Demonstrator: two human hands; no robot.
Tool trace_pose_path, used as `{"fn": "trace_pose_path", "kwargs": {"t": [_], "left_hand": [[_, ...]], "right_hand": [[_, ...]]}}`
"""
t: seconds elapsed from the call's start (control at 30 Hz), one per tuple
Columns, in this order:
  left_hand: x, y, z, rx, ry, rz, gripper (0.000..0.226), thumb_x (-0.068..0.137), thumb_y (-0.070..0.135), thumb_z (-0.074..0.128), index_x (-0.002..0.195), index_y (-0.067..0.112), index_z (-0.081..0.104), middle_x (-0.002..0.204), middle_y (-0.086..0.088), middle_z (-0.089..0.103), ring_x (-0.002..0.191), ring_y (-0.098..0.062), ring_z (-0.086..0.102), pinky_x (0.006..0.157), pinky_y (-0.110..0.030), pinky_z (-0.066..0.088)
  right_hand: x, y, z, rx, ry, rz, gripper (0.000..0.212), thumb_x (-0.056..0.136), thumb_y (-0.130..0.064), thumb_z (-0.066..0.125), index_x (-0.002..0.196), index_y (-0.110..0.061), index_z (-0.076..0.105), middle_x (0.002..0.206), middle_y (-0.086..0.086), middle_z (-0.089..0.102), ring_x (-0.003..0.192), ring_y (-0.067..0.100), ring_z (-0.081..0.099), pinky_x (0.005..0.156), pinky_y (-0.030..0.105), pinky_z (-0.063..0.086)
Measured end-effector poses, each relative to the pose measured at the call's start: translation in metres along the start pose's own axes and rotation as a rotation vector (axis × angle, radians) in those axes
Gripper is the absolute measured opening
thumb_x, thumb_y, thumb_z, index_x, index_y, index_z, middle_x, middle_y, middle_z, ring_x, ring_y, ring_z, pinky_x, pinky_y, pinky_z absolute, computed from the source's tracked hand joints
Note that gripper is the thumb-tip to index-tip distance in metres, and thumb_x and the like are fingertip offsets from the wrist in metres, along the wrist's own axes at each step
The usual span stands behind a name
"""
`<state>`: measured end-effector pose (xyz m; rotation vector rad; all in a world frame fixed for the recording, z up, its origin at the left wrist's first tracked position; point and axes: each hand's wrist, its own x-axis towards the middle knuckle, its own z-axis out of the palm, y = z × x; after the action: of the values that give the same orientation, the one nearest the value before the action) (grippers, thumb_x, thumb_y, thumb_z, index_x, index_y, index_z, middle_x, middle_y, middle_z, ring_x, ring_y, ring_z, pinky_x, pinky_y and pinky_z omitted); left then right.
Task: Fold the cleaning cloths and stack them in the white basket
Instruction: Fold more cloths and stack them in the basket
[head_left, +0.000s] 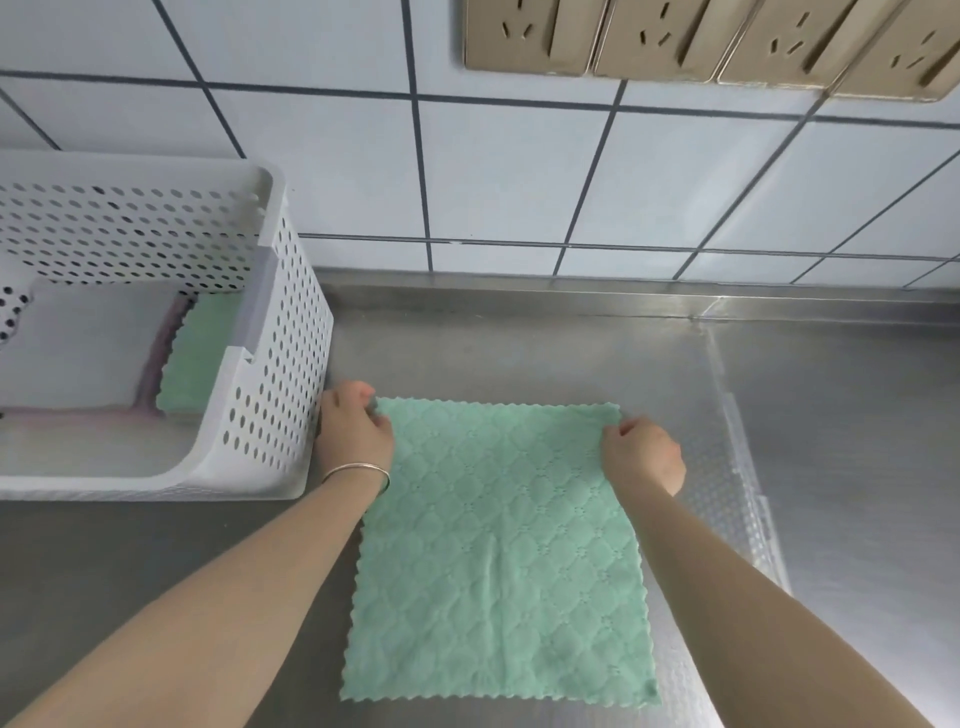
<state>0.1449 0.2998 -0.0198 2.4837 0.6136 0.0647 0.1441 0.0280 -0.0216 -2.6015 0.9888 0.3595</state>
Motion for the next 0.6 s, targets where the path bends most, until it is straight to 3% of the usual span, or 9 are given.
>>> {"fn": "trace_pose_path", "kwargs": {"t": [0.1, 0.2, 0.27, 0.33, 0.4, 0.53, 0.6], "left_hand": [[-0.008, 0.0, 0.0, 0.057, 0.03, 0.032, 0.023, 0.08, 0.003, 0.058, 0.103, 0.007, 0.058, 0.109, -0.017, 0.05, 0.089, -0.036, 0.053, 0.071, -0.037, 0.041], [-0.028, -0.001, 0.008, 0.275, 0.011, 0.334, 0.028, 0.079, 0.018, 0.062, 0.107, 0.018, 0.061, 0.114, -0.006, 0.057, 0.102, -0.031, 0.052, 0.081, -0.04, 0.044], [-0.045, 0.009, 0.018, 0.315, -0.123, 0.55, 0.039, 0.085, 0.032, 0.045, 0.121, 0.023, 0.057, 0.128, 0.003, 0.055, 0.119, -0.027, 0.049, 0.098, -0.042, 0.039], [-0.059, 0.02, 0.029, 0.465, -0.298, 0.67, 0.058, 0.09, 0.041, 0.021, 0.143, 0.02, 0.033, 0.151, 0.007, 0.029, 0.14, -0.022, 0.026, 0.113, -0.047, 0.019], [-0.062, 0.016, 0.043, 0.562, -0.387, 0.665, 0.066, 0.088, 0.047, 0.001, 0.148, 0.021, 0.0, 0.155, 0.01, -0.007, 0.145, -0.018, -0.007, 0.114, -0.046, -0.007], [-0.051, -0.005, 0.043, 0.55, -0.328, 0.618, 0.068, 0.087, 0.057, 0.004, 0.147, 0.025, -0.001, 0.156, 0.002, -0.008, 0.143, -0.017, -0.01, 0.114, -0.041, -0.01], [-0.046, -0.015, 0.04, 0.523, -0.315, 0.533, 0.069, 0.085, 0.058, 0.0, 0.145, 0.024, -0.012, 0.153, 0.002, -0.018, 0.141, -0.015, -0.018, 0.113, -0.036, -0.013]], "right_hand": [[-0.013, 0.0, 0.003, -0.012, 0.129, -0.039, 0.028, 0.089, -0.021, 0.045, 0.114, -0.011, 0.052, 0.116, 0.01, 0.055, 0.108, 0.029, 0.048, 0.086, 0.037, 0.039], [-0.037, -0.005, 0.016, -0.027, 0.352, -0.441, 0.03, 0.081, -0.011, 0.059, 0.11, -0.007, 0.055, 0.108, 0.012, 0.057, 0.096, 0.029, 0.054, 0.078, 0.038, 0.045], [-0.056, -0.013, 0.034, 0.012, 0.327, -0.816, 0.03, 0.082, -0.01, 0.054, 0.111, -0.007, 0.059, 0.109, 0.01, 0.064, 0.098, 0.03, 0.061, 0.08, 0.039, 0.05], [-0.071, -0.019, 0.048, -0.087, 0.171, -0.983, 0.04, 0.087, -0.02, 0.039, 0.122, -0.012, 0.058, 0.125, 0.006, 0.061, 0.117, 0.027, 0.056, 0.096, 0.041, 0.047], [-0.071, -0.019, 0.054, -0.18, 0.069, -0.971, 0.047, 0.091, -0.029, 0.031, 0.131, -0.016, 0.053, 0.138, 0.003, 0.051, 0.13, 0.024, 0.045, 0.108, 0.041, 0.03], [-0.05, 0.0, 0.051, -0.299, 0.016, -0.859, 0.063, 0.093, -0.055, 0.003, 0.149, -0.027, 0.012, 0.155, -0.007, 0.002, 0.144, 0.015, -0.002, 0.114, 0.034, -0.006], [-0.039, 0.01, 0.045, -0.293, 0.016, -0.736, 0.07, 0.088, -0.061, -0.005, 0.149, -0.027, -0.002, 0.155, -0.008, -0.012, 0.143, 0.012, -0.016, 0.114, 0.031, -0.015]]}}
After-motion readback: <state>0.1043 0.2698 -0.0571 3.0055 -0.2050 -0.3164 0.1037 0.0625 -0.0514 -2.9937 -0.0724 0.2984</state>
